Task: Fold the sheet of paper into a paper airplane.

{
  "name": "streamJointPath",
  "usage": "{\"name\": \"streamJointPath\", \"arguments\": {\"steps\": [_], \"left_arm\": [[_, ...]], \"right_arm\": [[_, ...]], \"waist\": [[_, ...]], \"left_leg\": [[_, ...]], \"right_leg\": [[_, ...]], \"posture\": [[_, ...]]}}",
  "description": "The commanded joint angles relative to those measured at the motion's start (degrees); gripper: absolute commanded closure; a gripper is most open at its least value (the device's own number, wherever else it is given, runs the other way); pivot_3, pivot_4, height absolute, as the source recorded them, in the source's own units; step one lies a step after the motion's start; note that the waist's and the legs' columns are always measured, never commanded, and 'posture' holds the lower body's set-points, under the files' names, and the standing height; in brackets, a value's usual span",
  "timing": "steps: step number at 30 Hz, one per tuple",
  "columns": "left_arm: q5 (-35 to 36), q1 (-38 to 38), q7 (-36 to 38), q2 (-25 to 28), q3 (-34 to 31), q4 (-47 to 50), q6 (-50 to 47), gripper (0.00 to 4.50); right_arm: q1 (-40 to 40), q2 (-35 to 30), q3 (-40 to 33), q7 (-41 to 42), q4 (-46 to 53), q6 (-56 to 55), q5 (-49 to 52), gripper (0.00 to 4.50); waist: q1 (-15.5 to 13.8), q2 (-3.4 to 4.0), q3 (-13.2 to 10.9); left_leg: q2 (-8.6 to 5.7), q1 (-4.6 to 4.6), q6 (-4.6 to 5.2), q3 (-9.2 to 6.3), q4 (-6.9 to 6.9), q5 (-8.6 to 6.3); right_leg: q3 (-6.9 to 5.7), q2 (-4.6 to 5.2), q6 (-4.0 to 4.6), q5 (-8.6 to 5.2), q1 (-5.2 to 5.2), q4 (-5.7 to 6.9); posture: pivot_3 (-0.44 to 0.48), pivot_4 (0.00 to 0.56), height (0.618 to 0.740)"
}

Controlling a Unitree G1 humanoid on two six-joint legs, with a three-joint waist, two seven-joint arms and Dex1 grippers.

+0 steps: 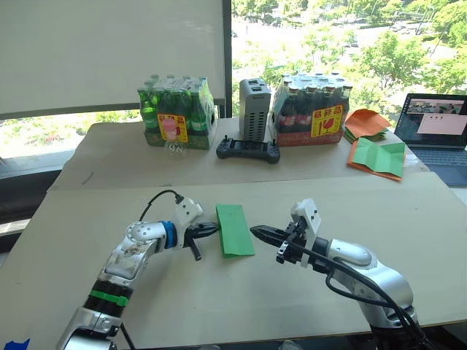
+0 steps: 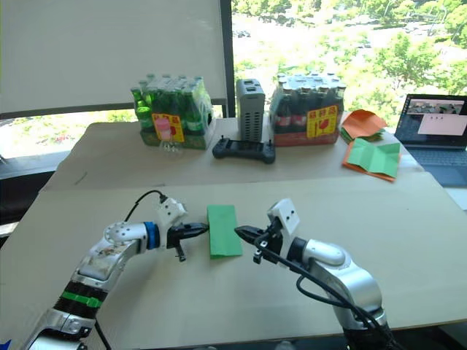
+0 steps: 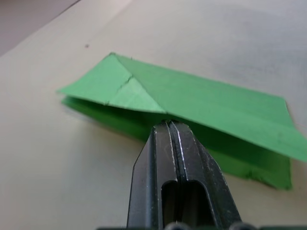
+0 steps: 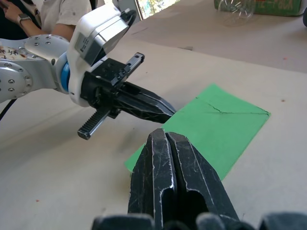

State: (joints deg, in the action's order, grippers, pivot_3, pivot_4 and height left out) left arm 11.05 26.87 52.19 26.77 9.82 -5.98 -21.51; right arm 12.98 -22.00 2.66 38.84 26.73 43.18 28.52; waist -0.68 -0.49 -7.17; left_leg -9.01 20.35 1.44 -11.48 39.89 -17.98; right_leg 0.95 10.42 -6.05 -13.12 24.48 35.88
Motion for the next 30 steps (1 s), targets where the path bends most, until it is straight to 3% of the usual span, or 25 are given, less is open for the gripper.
{"name": "streamJointPath", "arguments": {"steps": [1,9,14,30], "left_arm": [[0.61,4.03,0.66,-2.44,0.48,-0.69,1.54,4.5],[-0.12,8.41,1.01,-9.69,3.89,-4.64,2.43,4.5],[-1.27,9.24,0.89,-11.12,5.1,-6.39,3.78,4.5],[-1.31,-0.82,1.08,-2.47,1.75,1.31,0.78,4.5]], "right_arm": [[1.62,0.11,0.07,-0.58,2.43,0.58,2.29,4.45],[6.91,2.49,-0.09,-3.24,-1.6,-0.41,2.65,4.45],[9.25,1.52,1.67,-5.55,-5.53,-1.19,-1.71,4.45],[6.66,-0.84,4.19,-10.44,-16.52,-0.36,-11.46,4.45]], "waist": [[0.03,-0.01,-0.01],[0.25,-0.02,-0.01],[0.35,-0.02,-0.01],[1.42,-0.02,-0.01]], "left_leg": [[0.0,0.01,0.0,0.01,0.0,0.0],[-0.01,0.12,0.0,0.01,0.07,0.0],[0.0,0.17,0.0,0.01,0.07,0.0],[-0.04,0.77,0.0,0.0,0.44,0.0]], "right_leg": [[0.0,0.01,0.0,0.0,0.0,-0.01],[-0.01,0.02,-0.01,0.0,0.04,0.04],[-0.02,0.01,0.0,0.0,0.1,0.1],[0.0,0.03,0.0,0.02,0.66,0.34]], "posture": [[0.0,0.15,0.728],[0.0,0.15,0.728],[0.0,0.15,0.728],[0.0,0.15,0.728]]}}
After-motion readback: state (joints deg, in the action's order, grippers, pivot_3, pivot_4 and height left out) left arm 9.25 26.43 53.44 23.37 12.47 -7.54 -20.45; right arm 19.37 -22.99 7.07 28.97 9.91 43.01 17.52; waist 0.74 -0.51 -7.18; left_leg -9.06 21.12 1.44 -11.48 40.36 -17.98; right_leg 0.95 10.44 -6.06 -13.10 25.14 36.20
